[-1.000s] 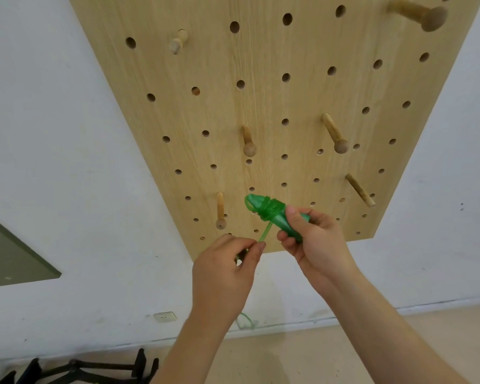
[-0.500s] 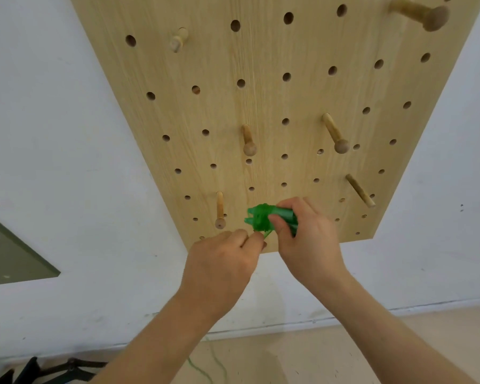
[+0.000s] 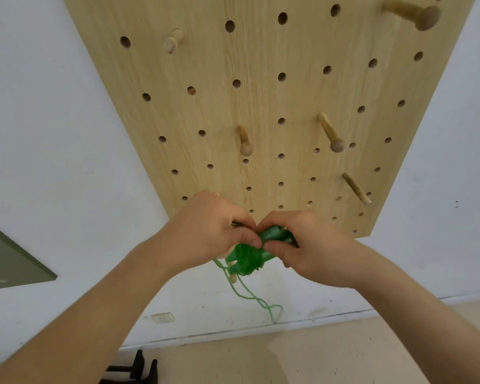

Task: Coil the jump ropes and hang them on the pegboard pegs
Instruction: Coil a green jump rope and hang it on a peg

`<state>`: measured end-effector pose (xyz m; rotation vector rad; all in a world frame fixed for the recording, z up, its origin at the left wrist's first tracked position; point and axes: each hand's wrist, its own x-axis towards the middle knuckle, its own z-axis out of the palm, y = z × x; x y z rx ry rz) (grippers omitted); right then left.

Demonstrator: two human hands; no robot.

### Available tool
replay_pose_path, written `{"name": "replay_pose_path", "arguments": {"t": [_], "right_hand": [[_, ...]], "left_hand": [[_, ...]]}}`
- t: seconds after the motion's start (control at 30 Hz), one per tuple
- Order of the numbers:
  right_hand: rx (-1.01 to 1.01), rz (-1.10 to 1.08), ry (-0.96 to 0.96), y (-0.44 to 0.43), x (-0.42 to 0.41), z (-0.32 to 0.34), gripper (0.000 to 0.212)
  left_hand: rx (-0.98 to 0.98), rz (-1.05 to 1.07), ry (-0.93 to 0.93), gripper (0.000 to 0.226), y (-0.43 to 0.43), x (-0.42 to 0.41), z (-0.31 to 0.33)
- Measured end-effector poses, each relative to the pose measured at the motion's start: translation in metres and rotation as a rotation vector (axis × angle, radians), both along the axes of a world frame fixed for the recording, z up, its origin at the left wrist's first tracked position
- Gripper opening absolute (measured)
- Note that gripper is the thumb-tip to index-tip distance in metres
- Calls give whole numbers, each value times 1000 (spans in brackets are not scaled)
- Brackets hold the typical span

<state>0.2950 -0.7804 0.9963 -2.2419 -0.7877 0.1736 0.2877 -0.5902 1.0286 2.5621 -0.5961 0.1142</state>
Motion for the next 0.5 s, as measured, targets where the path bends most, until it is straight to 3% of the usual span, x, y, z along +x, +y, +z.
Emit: {"name": "replay_pose_path", "arguments": {"t": [0.1, 0.2, 0.33, 0.37, 0.43, 0.5], "right_hand": [[239, 65, 206, -6, 4, 11, 11], [460, 131, 338, -12, 10, 20, 15], [664, 180, 484, -16, 14, 11, 18], [724, 177, 522, -15, 14, 6, 18], [856, 123, 585, -9, 15, -5, 21], [977, 12, 623, 1, 14, -17, 21]], "left_hand": [[-275, 57, 257, 15, 5, 9, 7], [-511, 25, 360, 24, 8, 11, 4], [-907, 101, 547, 11, -1, 6, -20], [-1002, 153, 593, 16, -6, 5, -27], [-1117, 271, 599, 39, -16, 1, -42], [-1181, 341, 537, 36, -29, -7, -55]]}}
